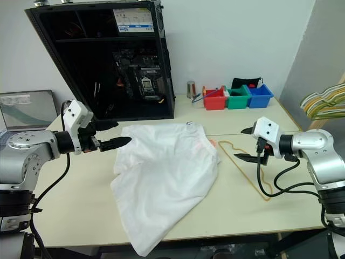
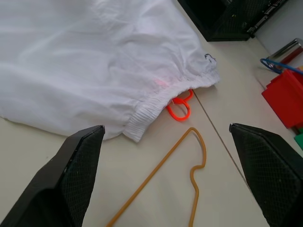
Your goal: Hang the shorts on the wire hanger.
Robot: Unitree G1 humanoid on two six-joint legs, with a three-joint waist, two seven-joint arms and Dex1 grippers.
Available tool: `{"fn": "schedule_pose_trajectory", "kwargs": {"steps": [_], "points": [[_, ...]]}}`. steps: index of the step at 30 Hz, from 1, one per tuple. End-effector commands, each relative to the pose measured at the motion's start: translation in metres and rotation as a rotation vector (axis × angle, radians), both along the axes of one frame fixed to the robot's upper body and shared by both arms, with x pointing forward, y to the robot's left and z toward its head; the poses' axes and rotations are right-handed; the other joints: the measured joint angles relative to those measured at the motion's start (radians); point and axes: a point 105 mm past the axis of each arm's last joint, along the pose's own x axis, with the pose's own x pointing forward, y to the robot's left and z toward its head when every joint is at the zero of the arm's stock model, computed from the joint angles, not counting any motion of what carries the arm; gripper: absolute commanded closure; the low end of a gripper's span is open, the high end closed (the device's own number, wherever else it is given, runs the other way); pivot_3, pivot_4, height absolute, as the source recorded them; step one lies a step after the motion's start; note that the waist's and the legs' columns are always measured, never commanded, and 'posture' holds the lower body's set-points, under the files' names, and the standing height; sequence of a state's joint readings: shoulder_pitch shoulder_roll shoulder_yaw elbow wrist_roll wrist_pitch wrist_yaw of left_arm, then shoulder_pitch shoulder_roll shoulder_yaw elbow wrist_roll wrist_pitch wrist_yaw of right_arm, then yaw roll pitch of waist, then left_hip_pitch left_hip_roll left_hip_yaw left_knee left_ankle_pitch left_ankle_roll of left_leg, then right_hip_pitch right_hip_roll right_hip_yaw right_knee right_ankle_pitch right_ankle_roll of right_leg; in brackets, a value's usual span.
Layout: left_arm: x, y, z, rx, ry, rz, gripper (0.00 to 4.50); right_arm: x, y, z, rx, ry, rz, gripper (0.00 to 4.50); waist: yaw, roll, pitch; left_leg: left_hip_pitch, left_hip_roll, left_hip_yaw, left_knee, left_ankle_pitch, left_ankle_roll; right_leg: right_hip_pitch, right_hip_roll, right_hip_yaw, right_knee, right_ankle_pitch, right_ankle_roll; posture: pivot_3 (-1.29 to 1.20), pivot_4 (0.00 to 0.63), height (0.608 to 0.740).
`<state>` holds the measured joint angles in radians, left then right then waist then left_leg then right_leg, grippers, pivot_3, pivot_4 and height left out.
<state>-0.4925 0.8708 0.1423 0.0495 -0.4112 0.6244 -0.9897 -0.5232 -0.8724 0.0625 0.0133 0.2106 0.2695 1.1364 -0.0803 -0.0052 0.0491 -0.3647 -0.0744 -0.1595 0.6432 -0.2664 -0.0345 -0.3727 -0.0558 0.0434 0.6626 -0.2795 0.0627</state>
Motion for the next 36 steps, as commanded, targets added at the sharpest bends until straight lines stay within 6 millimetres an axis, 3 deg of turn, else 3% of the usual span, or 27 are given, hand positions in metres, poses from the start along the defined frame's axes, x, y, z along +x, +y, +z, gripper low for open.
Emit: {"fn": "schedule_pose_trajectory", "kwargs": {"steps": [1,11,16,21,25,32,36], "points": [[-0.001,0.002,0.014,0.017,-0.056,0.003,0.0,0.001,0.003,0.009,0.002,-0.032,0.02,0.03,0.0,0.0,0.0,0.0,0.0,0.0,0.0,0.0,0.0,0.0,0.0,0.0,0.0,0.0,0.0,-0.07,0.0,0.74],[-0.009,-0.012,0.004,0.026,-0.014,-0.067,0.0,-0.003,0.005,0.002,-0.037,-0.026,0.06,0.03,-0.001,0.0,0.0,0.0,0.0,0.0,0.0,0.0,0.0,0.0,0.0,0.0,0.0,0.0,0.0,-0.08,0.0,0.74],[-0.035,-0.032,-0.024,0.065,0.083,-0.19,0.0,-0.004,0.009,-0.012,-0.154,-0.076,0.157,0.03,-0.004,0.0,0.0,0.0,0.0,0.001,0.0,0.0,0.0,0.0,0.0,0.001,0.0,0.0,0.0,-0.09,0.0,0.74],[-0.034,-0.001,-0.048,0.047,0.142,-0.043,0.0,0.016,0.025,-0.027,-0.236,-0.2,0.226,0.03,-0.009,0.0,0.0,0.001,0.001,0.002,0.0,0.0,0.0,0.0,0.0,0.001,0.001,0.0,0.0,-0.08,0.0,0.74],[-0.048,0.021,-0.067,0.037,0.207,0.059,0.0,0.023,0.038,-0.045,-0.324,-0.262,0.325,0.03,-0.008,0.001,0.001,0.004,0.003,0.002,0.0,0.0,0.0,0.0,0.001,0.001,0.002,0.0,-0.001,-0.08,0.0,0.74],[-0.073,0.032,-0.091,0.009,0.342,0.114,0.0,0.039,0.052,-0.062,-0.446,-0.378,0.45,0.03,-0.002,0.001,0.001,0.003,0.002,0.001,0.0,0.0,0.0,-0.001,0.002,0.0,0.002,0.002,-0.004,-0.02,0.0,0.74],[-0.07,0.032,-0.108,0.021,0.368,0.137,0.0,0.06,0.058,-0.065,-0.369,-0.255,0.349,0.03,0.0,0.001,0.001,0.006,0.001,0.0,0.0,0.001,0.0,0.0,0.002,0.0,0.002,0.002,-0.004,-0.01,0.0,0.74]]}}
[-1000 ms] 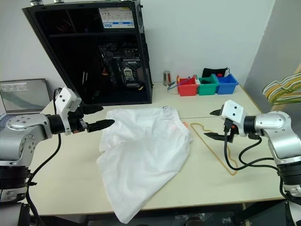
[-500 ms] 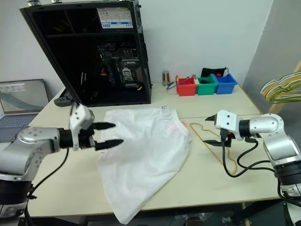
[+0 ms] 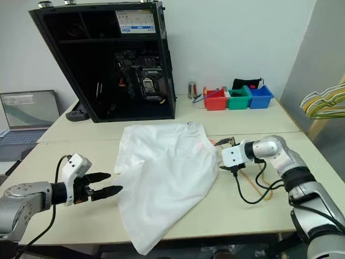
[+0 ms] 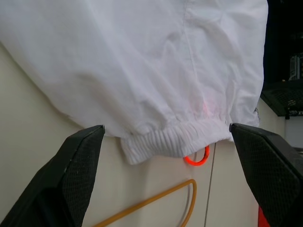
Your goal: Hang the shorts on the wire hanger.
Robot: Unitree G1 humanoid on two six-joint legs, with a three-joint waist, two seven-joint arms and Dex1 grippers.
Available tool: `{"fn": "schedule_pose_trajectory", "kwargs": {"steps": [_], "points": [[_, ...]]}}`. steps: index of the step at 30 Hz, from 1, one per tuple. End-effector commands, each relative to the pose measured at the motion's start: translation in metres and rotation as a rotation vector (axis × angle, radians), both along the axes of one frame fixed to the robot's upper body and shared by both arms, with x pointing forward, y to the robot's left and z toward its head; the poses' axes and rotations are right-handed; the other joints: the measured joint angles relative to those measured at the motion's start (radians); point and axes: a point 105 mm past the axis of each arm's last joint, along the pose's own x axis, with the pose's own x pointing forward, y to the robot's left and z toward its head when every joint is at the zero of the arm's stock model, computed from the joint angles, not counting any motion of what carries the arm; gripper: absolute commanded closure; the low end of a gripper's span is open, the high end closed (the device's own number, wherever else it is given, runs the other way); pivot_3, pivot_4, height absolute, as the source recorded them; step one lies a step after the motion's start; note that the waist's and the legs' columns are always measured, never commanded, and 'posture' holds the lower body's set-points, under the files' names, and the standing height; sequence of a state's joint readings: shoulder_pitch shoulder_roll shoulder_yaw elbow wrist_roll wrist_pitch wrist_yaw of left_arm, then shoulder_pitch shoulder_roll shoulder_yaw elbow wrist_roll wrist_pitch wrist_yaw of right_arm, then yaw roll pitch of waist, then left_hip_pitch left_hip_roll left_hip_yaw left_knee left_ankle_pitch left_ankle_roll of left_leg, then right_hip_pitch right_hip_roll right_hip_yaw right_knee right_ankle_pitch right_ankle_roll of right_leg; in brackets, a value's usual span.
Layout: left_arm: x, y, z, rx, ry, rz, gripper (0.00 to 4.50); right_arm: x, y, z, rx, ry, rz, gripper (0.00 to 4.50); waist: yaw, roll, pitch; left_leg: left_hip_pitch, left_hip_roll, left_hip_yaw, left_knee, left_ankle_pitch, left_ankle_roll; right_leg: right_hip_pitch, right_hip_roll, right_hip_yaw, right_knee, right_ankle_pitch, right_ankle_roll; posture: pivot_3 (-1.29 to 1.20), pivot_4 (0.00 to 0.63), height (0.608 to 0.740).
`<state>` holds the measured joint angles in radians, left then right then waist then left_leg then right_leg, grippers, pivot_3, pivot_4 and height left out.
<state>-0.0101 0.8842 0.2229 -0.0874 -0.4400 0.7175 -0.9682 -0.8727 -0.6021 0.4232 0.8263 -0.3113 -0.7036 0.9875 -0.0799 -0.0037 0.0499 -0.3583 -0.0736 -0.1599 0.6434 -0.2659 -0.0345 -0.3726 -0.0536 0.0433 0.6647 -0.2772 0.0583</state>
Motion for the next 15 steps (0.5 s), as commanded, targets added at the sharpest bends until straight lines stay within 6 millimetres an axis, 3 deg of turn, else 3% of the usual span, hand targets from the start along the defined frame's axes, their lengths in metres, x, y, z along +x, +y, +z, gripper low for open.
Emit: {"fn": "schedule_pose_trajectory", "kwargs": {"steps": [1,8,15], "points": [[0.006,-0.001,-0.002,0.021,-0.022,0.007,0.0,0.018,-0.002,0.007,0.059,0.1,-0.115,0.03,0.0,0.0,0.0,0.001,0.0,0.0,0.0,0.0,0.0,0.001,0.0,0.0,0.0,0.0,0.0,0.0,0.0,0.74],[0.008,0.004,-0.004,0.025,-0.016,0.012,0.0,0.015,-0.006,0.01,0.248,0.705,-0.356,0.03,0.001,0.0,0.0,0.001,0.0,-0.002,-0.001,0.0,0.0,0.001,0.0,0.0,0.001,0.001,-0.002,0.0,0.0,0.74],[0.013,0.004,-0.004,0.03,-0.017,-0.001,0.0,0.019,0.009,0.02,0.43,0.944,-0.486,0.03,-0.002,0.001,-0.001,0.001,0.0,-0.002,-0.002,0.0,0.0,-0.001,0.0,0.0,0.002,0.001,-0.002,-0.01,0.0,0.74]]}}
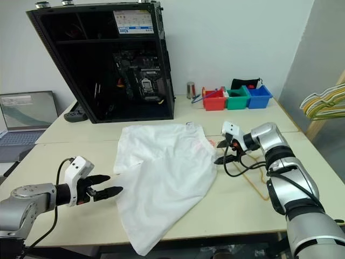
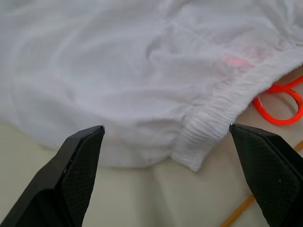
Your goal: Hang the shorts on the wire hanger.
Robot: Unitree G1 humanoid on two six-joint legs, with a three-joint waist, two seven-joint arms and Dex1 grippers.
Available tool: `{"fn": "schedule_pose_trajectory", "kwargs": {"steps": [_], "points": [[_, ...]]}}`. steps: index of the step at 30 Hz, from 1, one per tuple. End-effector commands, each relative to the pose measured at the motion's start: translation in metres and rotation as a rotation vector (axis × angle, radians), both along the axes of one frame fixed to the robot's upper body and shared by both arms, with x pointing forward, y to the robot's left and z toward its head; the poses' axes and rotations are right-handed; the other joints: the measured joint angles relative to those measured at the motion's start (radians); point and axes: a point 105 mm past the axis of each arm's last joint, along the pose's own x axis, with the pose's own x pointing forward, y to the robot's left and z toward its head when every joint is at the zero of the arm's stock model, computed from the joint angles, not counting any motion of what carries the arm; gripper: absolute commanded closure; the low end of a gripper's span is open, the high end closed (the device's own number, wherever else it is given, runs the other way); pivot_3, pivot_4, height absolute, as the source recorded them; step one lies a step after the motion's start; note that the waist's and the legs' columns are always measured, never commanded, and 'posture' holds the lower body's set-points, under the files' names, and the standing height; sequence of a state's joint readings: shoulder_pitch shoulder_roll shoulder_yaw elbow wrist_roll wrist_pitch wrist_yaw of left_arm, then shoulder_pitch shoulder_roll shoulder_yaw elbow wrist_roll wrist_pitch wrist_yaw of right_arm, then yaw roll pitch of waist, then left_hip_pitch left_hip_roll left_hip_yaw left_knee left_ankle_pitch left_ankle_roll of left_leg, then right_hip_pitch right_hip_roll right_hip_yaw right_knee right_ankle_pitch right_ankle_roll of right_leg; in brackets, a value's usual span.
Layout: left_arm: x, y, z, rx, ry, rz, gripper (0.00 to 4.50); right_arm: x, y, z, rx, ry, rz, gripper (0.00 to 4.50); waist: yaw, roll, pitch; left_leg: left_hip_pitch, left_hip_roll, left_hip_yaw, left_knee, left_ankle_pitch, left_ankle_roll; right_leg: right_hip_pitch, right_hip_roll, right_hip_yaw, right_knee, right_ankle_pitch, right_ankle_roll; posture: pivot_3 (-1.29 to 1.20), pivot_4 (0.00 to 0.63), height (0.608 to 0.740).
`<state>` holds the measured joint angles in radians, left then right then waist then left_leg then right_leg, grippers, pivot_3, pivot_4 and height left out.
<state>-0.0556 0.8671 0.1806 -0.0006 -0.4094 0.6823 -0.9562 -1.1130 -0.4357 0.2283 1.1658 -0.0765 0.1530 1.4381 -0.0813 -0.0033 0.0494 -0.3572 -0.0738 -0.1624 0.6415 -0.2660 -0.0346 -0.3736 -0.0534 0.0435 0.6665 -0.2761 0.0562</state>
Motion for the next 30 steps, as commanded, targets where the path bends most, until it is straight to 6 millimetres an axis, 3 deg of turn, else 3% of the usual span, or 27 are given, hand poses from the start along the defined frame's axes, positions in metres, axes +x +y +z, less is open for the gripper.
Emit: {"fn": "schedule_pose_trajectory", "kwargs": {"steps": [1,7,11,15,23,30], "points": [[0.005,-0.001,0.006,0.024,-0.027,-0.029,0.0,0.007,0.011,0.013,0.09,0.046,-0.079,0.03,-0.001,0.0,0.0,0.0,0.0,0.0,0.0,0.0,0.0,0.0,0.0,0.0,0.0,0.0,0.0,-0.01,0.0,0.74],[0.006,-0.005,0.001,0.049,-0.019,-0.066,0.0,0.021,0.013,0.0,0.112,0.065,-0.284,0.03,-0.001,0.0,0.0,0.0,-0.001,0.0,0.0,0.0,0.0,-0.001,0.0,0.0,0.001,0.0,0.0,-0.01,0.0,0.74],[0.009,-0.005,0.003,0.048,-0.028,-0.065,0.0,0.028,0.011,0.007,0.178,0.083,-0.373,0.03,-0.002,0.0,0.0,-0.001,-0.001,0.0,0.0,0.0,0.0,-0.003,0.0,0.001,0.003,0.0,0.0,-0.01,0.0,0.74],[0.008,-0.004,0.003,0.05,-0.024,-0.068,0.0,0.026,0.007,0.0,0.134,0.076,-0.366,0.03,-0.003,0.0,0.0,-0.004,-0.002,0.002,0.001,0.0,0.0,-0.006,-0.001,0.002,0.009,0.0,-0.001,-0.01,0.0,0.74],[0.008,-0.003,-0.003,0.084,-0.015,-0.085,0.0,0.02,0.024,-0.013,0.111,0.085,-0.31,0.03,-0.009,0.0,0.0,-0.004,-0.001,0.001,0.001,0.0,0.0,-0.007,-0.001,0.002,0.014,-0.001,-0.002,-0.02,0.0,0.74],[0.006,-0.001,-0.009,0.101,0.013,-0.103,0.0,0.028,0.027,-0.02,0.115,0.069,-0.414,0.03,-0.008,0.0,0.0,-0.004,-0.001,0.0,0.002,0.002,-0.003,-0.011,0.0,0.002,0.014,-0.001,-0.002,-0.01,0.0,0.74]]}}
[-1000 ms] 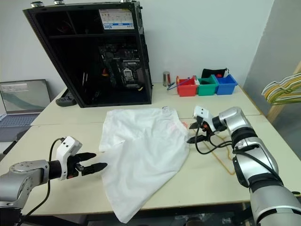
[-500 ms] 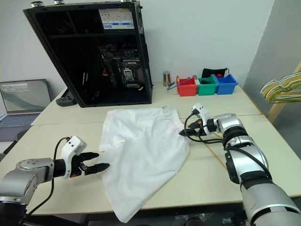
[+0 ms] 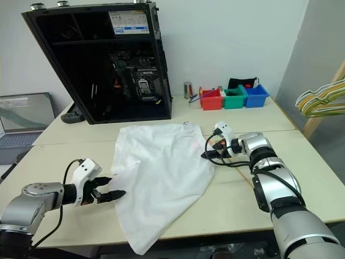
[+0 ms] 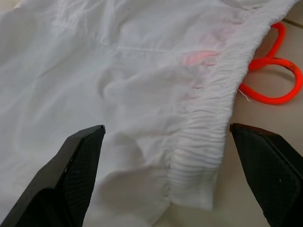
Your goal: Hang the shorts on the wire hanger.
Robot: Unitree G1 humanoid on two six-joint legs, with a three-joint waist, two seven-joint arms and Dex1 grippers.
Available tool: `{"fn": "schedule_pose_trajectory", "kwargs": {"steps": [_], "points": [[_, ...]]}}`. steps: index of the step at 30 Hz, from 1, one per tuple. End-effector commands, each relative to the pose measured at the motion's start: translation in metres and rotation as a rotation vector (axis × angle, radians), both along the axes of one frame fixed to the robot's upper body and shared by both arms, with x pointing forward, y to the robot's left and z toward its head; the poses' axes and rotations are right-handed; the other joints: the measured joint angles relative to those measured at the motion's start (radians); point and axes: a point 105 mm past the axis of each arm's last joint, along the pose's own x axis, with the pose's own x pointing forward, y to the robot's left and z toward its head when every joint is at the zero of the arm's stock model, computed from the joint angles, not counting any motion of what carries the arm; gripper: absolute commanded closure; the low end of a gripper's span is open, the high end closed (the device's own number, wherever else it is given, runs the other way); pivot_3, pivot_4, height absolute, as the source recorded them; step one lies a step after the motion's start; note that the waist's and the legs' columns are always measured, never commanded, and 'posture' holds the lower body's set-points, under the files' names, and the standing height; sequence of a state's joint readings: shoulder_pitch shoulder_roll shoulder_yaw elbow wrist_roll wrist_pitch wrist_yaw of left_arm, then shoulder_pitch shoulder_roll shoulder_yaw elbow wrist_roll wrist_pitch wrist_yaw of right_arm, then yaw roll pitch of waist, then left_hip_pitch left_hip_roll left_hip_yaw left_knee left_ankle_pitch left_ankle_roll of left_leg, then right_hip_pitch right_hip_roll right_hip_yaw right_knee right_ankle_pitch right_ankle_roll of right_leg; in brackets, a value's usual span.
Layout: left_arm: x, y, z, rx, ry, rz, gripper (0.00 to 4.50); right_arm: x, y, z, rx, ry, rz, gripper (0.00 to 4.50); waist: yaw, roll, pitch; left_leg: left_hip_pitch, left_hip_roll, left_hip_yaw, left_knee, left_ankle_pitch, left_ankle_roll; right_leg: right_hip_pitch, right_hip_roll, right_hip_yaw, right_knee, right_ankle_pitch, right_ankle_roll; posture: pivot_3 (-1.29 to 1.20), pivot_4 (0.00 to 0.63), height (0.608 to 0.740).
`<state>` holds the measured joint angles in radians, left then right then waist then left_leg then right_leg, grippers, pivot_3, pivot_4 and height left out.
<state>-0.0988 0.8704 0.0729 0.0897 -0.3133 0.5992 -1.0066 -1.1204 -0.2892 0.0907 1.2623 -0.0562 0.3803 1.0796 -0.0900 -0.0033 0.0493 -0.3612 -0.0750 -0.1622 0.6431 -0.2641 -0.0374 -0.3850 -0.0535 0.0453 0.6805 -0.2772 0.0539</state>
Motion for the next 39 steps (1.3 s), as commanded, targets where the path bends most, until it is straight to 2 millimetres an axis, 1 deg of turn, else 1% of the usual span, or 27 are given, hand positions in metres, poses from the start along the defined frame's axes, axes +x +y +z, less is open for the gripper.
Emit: {"fn": "schedule_pose_trajectory", "kwargs": {"steps": [1,3,4,5,7,8,10,11,19,24,25,27,28,33,35,37,39], "points": [[0.005,0.001,0.011,0.023,-0.038,-0.028,0.0,0.009,0.002,0.012,0.036,-0.045,-0.049,0.03,0.001,0.0,0.0,0.0,0.0,0.0,0.0,0.0,0.0,0.0,0.0,0.0,0.0,0.0,0.0,-0.01,0.0,0.74],[0.006,0.001,0.01,0.028,-0.041,-0.028,0.0,0.007,0.005,0.011,0.031,-0.044,-0.026,0.03,0.002,0.0,0.0,0.0,0.0,0.0,0.0,0.0,0.0,0.0,0.0,0.0,0.0,0.0,0.0,-0.01,0.0,0.74],[0.006,0.001,0.01,0.029,-0.042,-0.027,0.3,0.006,0.005,0.01,0.026,-0.045,-0.016,0.31,0.001,0.0,0.0,0.0,0.0,0.0,0.0,0.0,0.0,0.0,0.0,0.0,0.0,0.0,0.0,-0.01,0.0,0.74],[0.006,0.001,0.01,0.029,-0.043,-0.027,0.42,0.006,0.006,0.009,0.024,-0.046,-0.009,0.39,0.001,0.0,0.0,0.0,0.0,0.0,0.0,0.0,0.0,0.0,0.0,0.0,0.0,0.0,0.0,-0.01,0.0,0.74],[0.006,0.0,0.009,0.028,-0.043,-0.027,0.56,0.003,0.007,0.008,0.028,-0.034,0.009,0.39,0.001,0.0,0.0,0.0,0.0,0.0,0.0,0.0,0.0,0.0,0.0,0.0,0.0,0.0,0.0,-0.01,0.0,0.74],[0.006,0.0,0.009,0.029,-0.043,-0.027,0.76,0.002,0.008,0.007,0.028,-0.031,0.017,0.39,0.001,0.0,0.0,0.0,0.0,0.0,0.0,0.0,0.0,0.0,0.0,0.0,0.0,0.0,0.0,-0.01,0.0,0.74],[0.005,-0.002,0.008,0.026,-0.036,-0.036,0.95,0.001,0.01,0.006,0.028,-0.026,0.03,0.39,0.001,0.0,0.0,0.0,0.0,0.0,0.0,0.0,0.0,0.0,0.0,0.0,0.0,0.0,0.0,-0.01,0.0,0.74],[0.005,-0.002,0.007,0.025,-0.035,-0.035,1.18,0.001,0.011,0.006,0.032,-0.024,0.029,0.41,0.001,0.0,0.0,0.0,0.0,0.0,0.0,0.0,0.0,0.0,0.0,0.0,0.0,0.0,0.0,-0.01,0.0,0.74],[0.007,-0.003,0.006,0.027,-0.041,-0.047,2.63,0.003,0.007,0.007,0.031,-0.035,0.003,2.05,0.0,0.0,0.0,0.0,0.0,0.0,0.0,0.0,0.0,0.0,0.0,0.0,0.0,0.0,0.0,-0.02,0.0,0.74],[0.013,-0.006,0.005,0.033,-0.049,-0.061,3.73,0.003,0.003,0.004,0.031,-0.029,-0.011,3.29,-0.001,0.0,0.0,0.0,0.0,0.0,0.0,0.0,0.0,0.0,0.0,0.0,0.0,0.0,0.0,-0.04,0.0,0.74],[0.015,-0.006,0.005,0.031,-0.05,-0.065,3.96,0.003,0.002,0.004,0.034,-0.024,-0.014,3.6,-0.001,0.0,0.0,0.0,0.0,0.0,0.0,0.0,0.0,0.0,0.0,0.0,0.0,0.0,0.0,-0.04,0.0,0.74],[0.019,-0.007,0.005,0.039,-0.053,-0.077,4.37,0.002,0.0,0.003,0.033,-0.019,-0.023,4.04,-0.001,0.0,0.0,0.0,0.0,0.0,0.0,0.0,0.0,0.0,0.0,0.0,0.0,0.0,0.0,-0.04,0.0,0.74],[0.021,-0.007,0.005,0.042,-0.054,-0.084,4.47,0.002,-0.001,0.002,0.041,-0.014,-0.032,4.04,-0.001,0.0,0.0,0.0,0.0,0.0,0.0,0.0,0.0,0.0,0.0,0.0,0.0,0.0,0.0,-0.05,0.0,0.74],[0.038,-0.005,0.006,0.093,-0.059,-0.124,4.47,0.006,-0.015,0.002,0.032,-0.034,-0.096,4.04,-0.006,0.0,0.0,0.0,0.0,0.0,0.0,0.0,0.0,0.0,0.0,-0.001,0.0,0.0,0.0,-0.06,0.0,0.74],[0.049,-0.001,0.007,0.128,-0.074,-0.125,4.47,0.008,-0.021,0.004,0.038,-0.035,-0.129,4.04,-0.012,0.0,0.0,0.0,-0.001,0.0,0.001,0.0,0.0,0.0,0.0,-0.001,0.0,0.0,0.0,-0.07,0.0,0.74],[0.064,0.004,0.011,0.169,-0.094,-0.125,4.47,0.009,-0.031,0.004,0.009,-0.049,-0.159,4.04,-0.013,-0.001,0.0,-0.001,-0.001,-0.001,0.001,0.001,-0.001,0.001,0.0,-0.001,0.0,0.0,0.0,-0.07,0.0,0.74],[0.077,0.007,0.015,0.208,-0.11,-0.131,4.47,0.006,-0.036,0.005,0.018,-0.04,-0.168,4.04,-0.013,-0.002,-0.001,-0.001,-0.001,-0.002,0.001,0.001,-0.001,0.0,0.0,-0.002,0.0,0.0,0.0,-0.07,0.0,0.74]]}}
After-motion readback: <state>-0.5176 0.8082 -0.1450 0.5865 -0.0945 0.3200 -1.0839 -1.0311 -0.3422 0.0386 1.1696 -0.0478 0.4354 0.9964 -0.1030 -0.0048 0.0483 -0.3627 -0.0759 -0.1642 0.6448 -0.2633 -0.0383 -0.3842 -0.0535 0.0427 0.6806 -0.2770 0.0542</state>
